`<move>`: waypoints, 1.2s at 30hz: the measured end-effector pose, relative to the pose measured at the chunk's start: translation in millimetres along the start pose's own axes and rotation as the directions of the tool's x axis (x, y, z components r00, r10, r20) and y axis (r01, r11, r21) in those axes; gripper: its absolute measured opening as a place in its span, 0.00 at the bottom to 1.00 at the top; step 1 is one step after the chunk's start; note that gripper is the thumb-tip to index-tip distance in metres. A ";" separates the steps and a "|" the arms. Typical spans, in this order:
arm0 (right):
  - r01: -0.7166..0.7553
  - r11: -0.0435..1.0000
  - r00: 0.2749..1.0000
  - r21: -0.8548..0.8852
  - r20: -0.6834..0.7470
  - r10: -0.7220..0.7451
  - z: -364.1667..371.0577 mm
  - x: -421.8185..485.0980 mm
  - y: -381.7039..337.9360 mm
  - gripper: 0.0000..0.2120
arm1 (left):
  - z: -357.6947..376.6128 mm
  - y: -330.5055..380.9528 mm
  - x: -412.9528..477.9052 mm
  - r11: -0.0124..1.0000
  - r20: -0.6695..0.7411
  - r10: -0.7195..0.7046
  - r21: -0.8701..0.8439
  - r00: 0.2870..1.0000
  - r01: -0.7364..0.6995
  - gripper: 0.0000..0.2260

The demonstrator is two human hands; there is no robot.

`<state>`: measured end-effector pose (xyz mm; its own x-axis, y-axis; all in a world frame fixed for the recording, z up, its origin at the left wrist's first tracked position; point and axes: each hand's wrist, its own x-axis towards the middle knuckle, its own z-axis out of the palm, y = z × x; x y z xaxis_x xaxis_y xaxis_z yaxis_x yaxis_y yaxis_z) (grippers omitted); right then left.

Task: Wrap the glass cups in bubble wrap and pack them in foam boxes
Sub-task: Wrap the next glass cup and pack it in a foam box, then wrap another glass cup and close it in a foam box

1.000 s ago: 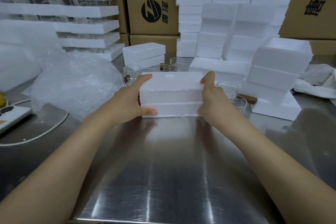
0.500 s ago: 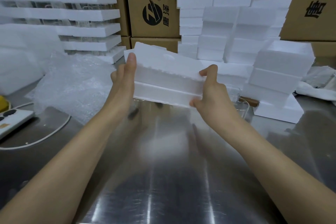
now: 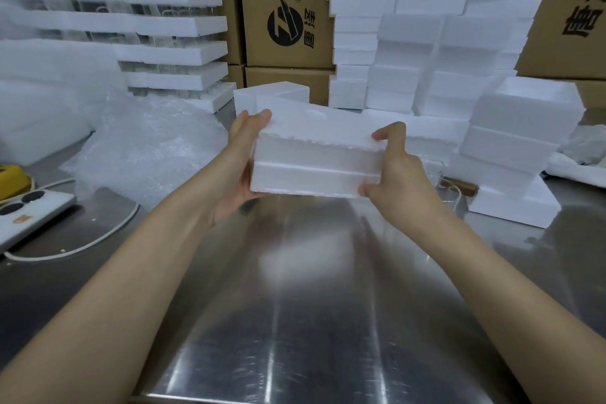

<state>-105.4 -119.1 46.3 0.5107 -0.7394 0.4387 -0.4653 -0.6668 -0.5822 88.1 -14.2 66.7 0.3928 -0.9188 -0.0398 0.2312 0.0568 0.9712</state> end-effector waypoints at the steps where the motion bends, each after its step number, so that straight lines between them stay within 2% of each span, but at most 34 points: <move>1: 0.002 1.000 1.000 -0.005 0.003 -0.002 0.7 0.0 0.2 0.28 | -0.3 -0.1 0.4 1.000 0.010 -0.009 0.006 1.000 0.009 0.27; 6: 0.004 1.000 1.000 0.006 0.023 -0.004 0.7 1.4 1.7 0.33 | -4.9 -2.2 1.7 1.000 0.048 -0.011 -0.012 0.999 0.012 0.21; 11: 0.023 0.999 1.000 0.045 0.004 -0.023 3.2 3.1 4.2 0.36 | -5.9 -2.2 3.0 0.998 0.013 0.000 -0.056 1.000 0.001 0.19; 14: 0.011 0.974 0.999 0.226 -0.043 -0.001 15.2 2.5 0.6 0.45 | -12.5 9.0 1.3 0.995 -0.075 0.046 -0.089 0.996 -0.052 0.18; 16: -0.011 0.933 0.999 0.359 -0.041 0.027 30.7 -2.4 -2.3 0.48 | -17.5 22.9 4.0 0.977 -0.144 0.079 -0.184 0.986 -0.105 0.19; 19: 0.091 0.953 0.993 0.289 0.052 -0.110 57.4 -15.0 -6.3 0.47 | -14.4 48.8 25.9 0.953 -0.305 0.116 -0.234 0.945 -0.192 0.16; 23: 0.253 0.939 0.941 0.231 0.165 -0.294 67.6 -12.2 -12.1 0.43 | -4.5 83.5 84.3 0.958 -0.451 0.198 -0.100 0.870 -0.269 0.26; 26: 0.301 0.934 0.913 0.191 0.225 -0.341 68.4 -10.1 -7.9 0.41 | -5.0 101.9 127.3 0.967 -0.448 0.123 -0.148 0.886 -0.209 0.29; 29: 0.324 0.928 0.897 0.186 0.253 -0.364 71.6 -12.3 -4.0 0.41 | -12.0 107.6 165.8 0.973 -0.414 0.051 -0.187 0.909 -0.139 0.26; 31: 0.332 0.925 0.895 0.186 0.249 -0.371 73.2 -11.1 -1.5 0.40 | -18.0 103.2 189.1 0.978 -0.402 0.022 -0.181 0.916 -0.102 0.23; 36: 0.329 0.924 0.891 0.195 0.260 -0.372 73.5 -10.4 -1.5 0.39 | -36.4 79.9 235.1 0.980 -0.413 -0.037 -0.192 0.910 -0.047 0.25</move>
<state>-56.9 -103.6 -7.6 0.8163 -0.3862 0.4295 -0.1211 -0.8415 -0.5266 231.3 -211.4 126.4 0.7163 -0.6769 -0.1695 0.3790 0.1735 0.9090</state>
